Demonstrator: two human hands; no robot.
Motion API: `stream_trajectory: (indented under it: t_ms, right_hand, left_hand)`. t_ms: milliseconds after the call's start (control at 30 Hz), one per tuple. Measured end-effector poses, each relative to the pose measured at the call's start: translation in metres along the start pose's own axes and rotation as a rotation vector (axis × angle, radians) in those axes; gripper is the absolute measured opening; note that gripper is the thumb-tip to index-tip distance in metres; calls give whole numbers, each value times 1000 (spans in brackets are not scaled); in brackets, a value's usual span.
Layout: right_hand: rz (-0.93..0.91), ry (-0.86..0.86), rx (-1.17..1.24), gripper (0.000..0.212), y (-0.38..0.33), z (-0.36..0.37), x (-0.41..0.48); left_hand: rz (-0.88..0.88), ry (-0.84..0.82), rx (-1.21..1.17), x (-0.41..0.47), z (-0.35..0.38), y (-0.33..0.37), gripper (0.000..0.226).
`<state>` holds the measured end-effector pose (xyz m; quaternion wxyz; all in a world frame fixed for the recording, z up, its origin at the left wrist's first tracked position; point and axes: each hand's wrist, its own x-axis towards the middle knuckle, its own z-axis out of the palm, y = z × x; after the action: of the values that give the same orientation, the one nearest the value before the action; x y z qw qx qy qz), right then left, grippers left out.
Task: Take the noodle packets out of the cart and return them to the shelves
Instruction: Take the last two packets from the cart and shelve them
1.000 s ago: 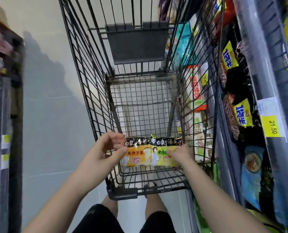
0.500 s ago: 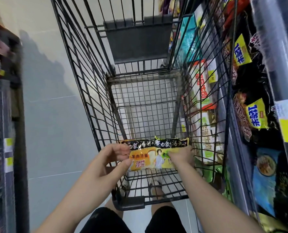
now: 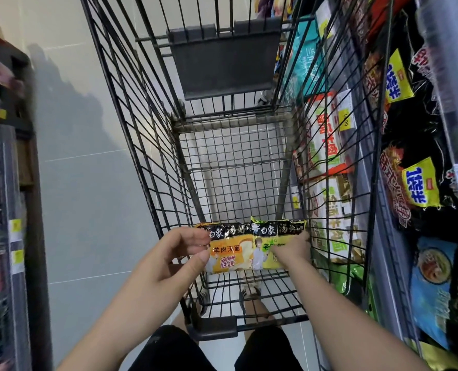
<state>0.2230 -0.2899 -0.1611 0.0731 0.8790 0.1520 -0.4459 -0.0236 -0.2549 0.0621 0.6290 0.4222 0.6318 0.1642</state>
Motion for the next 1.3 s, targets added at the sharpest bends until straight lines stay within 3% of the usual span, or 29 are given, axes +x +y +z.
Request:
stream_trajectory:
  t_ms: [233,400,600,700,833,933,1033,1233,1300]
  right_hand:
    - [3,91,74,86,-4,-5,-14]
    - [-45,133,103,105,2,-11,-25]
    - [-88,91,33,60,5,-26,-28]
    - [-106,-39,73,57,6,-35,-25]
    - [-136,-176,113,72,6,-45,-26]
    - [-184,-225,96,58,7,-52,-27]
    - [-238,-264,131,28,7,-67,-31]
    - [-390,-265,101,35,1,-116,-70]
    - [-447,-233,115,27,3,-131,-84]
  left_hand:
    - [3,-53,15,3,-2,-2,22]
    - [-13,-90,21,7,5,-5,23]
    - [-84,-47,86,11,23,-16,18]
    - [-111,-41,110,12,28,-19,19]
    - [-140,-27,160,15,28,-26,19]
    - [-171,13,208,19,31,-32,20]
    - [-200,48,222,25,41,-38,23]
    - [-241,159,322,41,59,-54,34]
    - [-240,185,327,47,62,-60,39]
